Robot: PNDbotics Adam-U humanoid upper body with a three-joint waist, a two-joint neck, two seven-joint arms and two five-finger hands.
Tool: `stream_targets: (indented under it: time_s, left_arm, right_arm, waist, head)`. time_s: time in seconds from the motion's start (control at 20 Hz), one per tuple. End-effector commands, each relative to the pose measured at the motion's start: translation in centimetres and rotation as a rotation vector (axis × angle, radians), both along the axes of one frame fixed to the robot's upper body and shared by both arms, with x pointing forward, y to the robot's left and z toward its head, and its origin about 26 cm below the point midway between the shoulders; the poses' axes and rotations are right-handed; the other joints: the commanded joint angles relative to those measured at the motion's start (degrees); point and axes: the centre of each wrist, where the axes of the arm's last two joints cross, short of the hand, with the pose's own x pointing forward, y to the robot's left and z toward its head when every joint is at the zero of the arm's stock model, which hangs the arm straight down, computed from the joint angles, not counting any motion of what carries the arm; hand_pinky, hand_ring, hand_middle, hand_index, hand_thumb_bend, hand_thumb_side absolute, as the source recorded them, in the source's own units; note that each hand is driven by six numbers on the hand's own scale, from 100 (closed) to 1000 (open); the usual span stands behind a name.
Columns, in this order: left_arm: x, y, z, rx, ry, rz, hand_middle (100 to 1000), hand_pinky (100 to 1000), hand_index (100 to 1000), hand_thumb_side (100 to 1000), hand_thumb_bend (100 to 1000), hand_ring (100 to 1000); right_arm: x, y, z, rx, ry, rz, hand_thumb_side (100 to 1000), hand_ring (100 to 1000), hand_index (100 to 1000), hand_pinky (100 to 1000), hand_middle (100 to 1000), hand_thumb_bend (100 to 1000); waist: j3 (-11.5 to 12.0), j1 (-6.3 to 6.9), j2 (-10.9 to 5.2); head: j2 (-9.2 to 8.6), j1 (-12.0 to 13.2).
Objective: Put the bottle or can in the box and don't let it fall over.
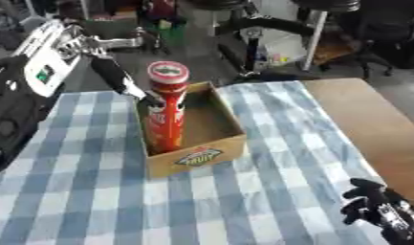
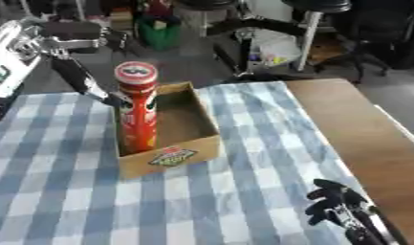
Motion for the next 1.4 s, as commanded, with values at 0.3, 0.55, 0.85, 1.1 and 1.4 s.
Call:
stream_targets:
  time_s: [0.3, 0.55, 0.85, 1.1, 1.4]
  left_arm:
    - [-4.0, 2.7, 5.7, 0.205, -0.078, -0.232, 874, 874, 924, 659, 683, 891]
    - [-10.0, 7.3, 7.9, 0.060, -0.164, -0.193, 856, 852, 912, 606, 629, 865]
    - [-16.1, 11.3, 4.4, -0.162, -0.171, -0.084, 837, 790, 905, 571, 549, 823]
    - [-19.9, 12.6, -4.2, -0.374, -0.136, 0.073, 809, 726, 887, 569, 455, 781]
    - [-22.4, 13.2, -11.9, -0.649, -0.077, 0.307, 778, 653, 861, 585, 375, 731]
  right_arm:
    - [-0.1, -0.7, 0.4, -0.016, -0.013, -0.015, 667, 577, 829, 509, 635, 100]
    - [-0.2, -1.0, 0.3, -0.023, -0.009, -0.034, 667, 577, 829, 509, 635, 100]
    - [-0.4, -1.2, 0.2, -0.021, -0.008, -0.058, 668, 577, 829, 508, 635, 100]
    - [-0.5, -1.3, 0.3, -0.014, -0.018, -0.081, 666, 577, 829, 508, 635, 100]
    - [-0.7, -1.1, 0.0, -0.008, -0.012, -0.087, 665, 577, 829, 508, 635, 100]
  waist:
    - [1.47, 0.50, -1.07]
    - [2.78, 0.74, -1.33]
    - [5.01, 0.54, -0.91]
    - [6.40, 0.15, -0.49]
    - [7.72, -0.71, -0.51]
  head:
    - [-0.27, -1.55]
    - [-0.38, -2.43]
    - [-1.30, -3.90]
    - [-1.18, -3.46]
    - [-0.69, -1.23]
